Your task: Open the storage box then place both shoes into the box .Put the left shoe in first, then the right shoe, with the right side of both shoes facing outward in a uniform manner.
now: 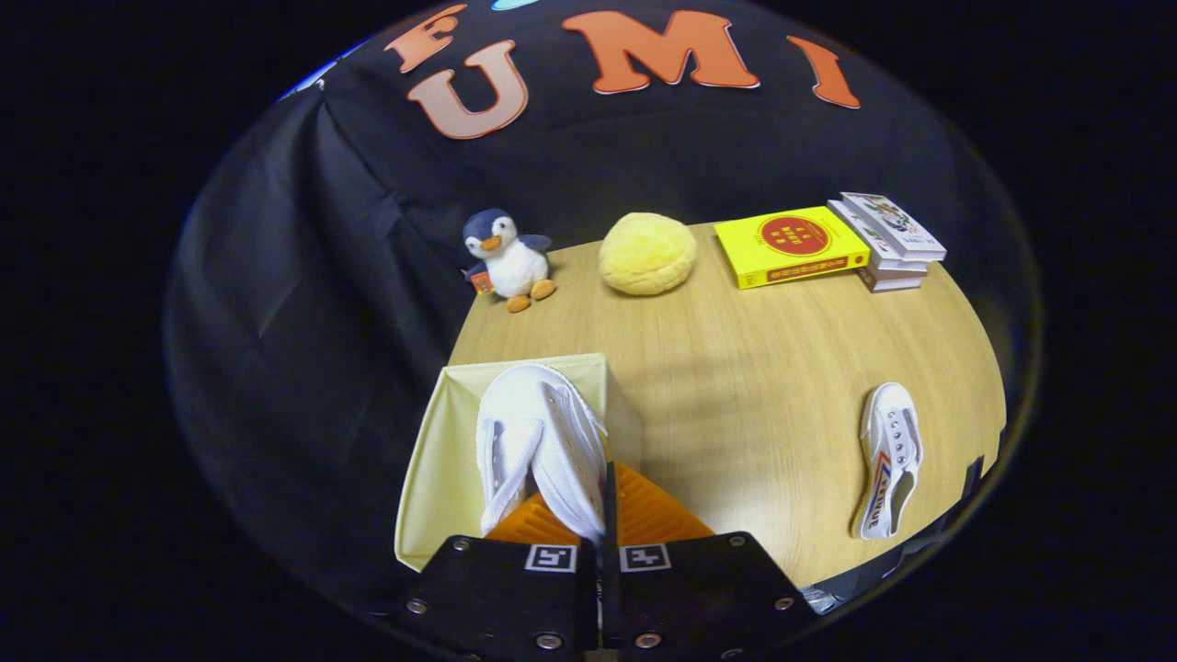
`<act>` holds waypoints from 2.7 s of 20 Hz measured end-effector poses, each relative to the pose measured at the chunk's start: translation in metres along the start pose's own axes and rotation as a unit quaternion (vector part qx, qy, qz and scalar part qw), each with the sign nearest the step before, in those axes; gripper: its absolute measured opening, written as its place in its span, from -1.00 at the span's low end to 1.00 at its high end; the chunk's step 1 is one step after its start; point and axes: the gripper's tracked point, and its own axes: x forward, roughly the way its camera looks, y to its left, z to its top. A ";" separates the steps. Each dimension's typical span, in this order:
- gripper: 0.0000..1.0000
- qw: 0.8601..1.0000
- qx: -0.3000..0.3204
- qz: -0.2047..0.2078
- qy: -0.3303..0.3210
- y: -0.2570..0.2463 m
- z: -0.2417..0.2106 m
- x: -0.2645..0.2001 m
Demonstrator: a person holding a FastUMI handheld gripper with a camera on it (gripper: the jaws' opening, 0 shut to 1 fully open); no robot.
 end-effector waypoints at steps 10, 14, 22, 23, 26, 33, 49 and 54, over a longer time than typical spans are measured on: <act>-0.94 0.991 0.024 -0.058 0.118 0.044 -0.054 0.082; -0.94 0.983 0.045 -0.072 0.165 0.057 -0.072 0.103; -0.66 0.964 0.109 -0.014 0.240 0.083 -0.102 0.112; -0.54 0.966 0.107 -0.002 0.237 0.079 -0.100 0.107; -0.21 0.967 0.107 0.054 0.223 0.085 -0.087 0.091; 0.48 0.984 0.052 0.125 0.114 0.058 -0.033 0.034; 0.79 0.996 -0.029 -0.074 -0.032 -0.253 -0.031 -0.033; 0.58 0.991 -0.043 -0.127 -0.022 -0.320 -0.058 -0.038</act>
